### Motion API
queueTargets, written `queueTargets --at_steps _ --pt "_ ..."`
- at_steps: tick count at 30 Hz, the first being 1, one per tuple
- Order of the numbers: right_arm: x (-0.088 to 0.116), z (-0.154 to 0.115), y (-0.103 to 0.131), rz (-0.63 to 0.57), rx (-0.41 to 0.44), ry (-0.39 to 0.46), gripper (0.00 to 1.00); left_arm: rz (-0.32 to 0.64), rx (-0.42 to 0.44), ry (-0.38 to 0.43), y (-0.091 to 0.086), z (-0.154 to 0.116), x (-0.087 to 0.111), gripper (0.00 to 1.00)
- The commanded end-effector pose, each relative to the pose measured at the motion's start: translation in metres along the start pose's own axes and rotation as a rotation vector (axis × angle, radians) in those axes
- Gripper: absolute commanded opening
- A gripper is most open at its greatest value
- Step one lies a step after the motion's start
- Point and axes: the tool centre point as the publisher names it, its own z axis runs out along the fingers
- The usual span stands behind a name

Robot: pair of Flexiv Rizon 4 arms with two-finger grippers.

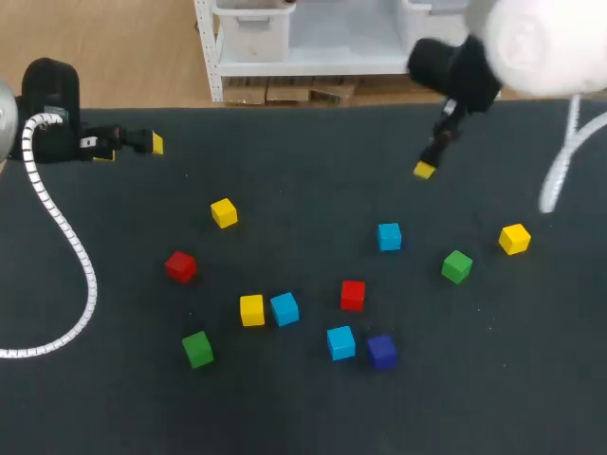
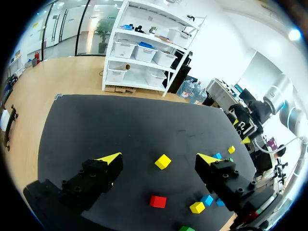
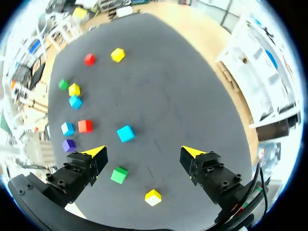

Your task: Place the blue cubes, place green cubes on the blue cubes, place the yellow cubes on the green cubes, then place the red cubes on the yellow cubes, and place purple cube on the red cubes.

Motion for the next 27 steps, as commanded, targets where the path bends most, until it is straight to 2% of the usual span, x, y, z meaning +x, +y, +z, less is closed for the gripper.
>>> queueTargets --at_steps 1,5,15,21,27 --pt "0.023 -0.02 -0.013 0.109 -0.053 -0.209 1.0 0.002 0.011 -0.005 0.002 0.0 0.001 1.0" --pt "0.031 -0.033 -0.028 0.183 -0.058 -0.315 1.0 0.002 0.011 -0.005 0.002 0.0 0.001 1.0" --pt "0.047 -0.066 -0.048 0.252 -0.003 -0.535 1.0 0.002 0.011 -0.005 0.002 0.0 0.001 1.0" --pt "0.053 -0.083 -0.05 0.25 0.03 -0.588 1.0 0.002 0.011 -0.005 0.002 0.0 0.001 1.0" --pt "0.056 -0.093 -0.038 0.202 0.062 -0.603 1.0 0.002 0.011 -0.005 0.002 0.0 0.001 1.0"
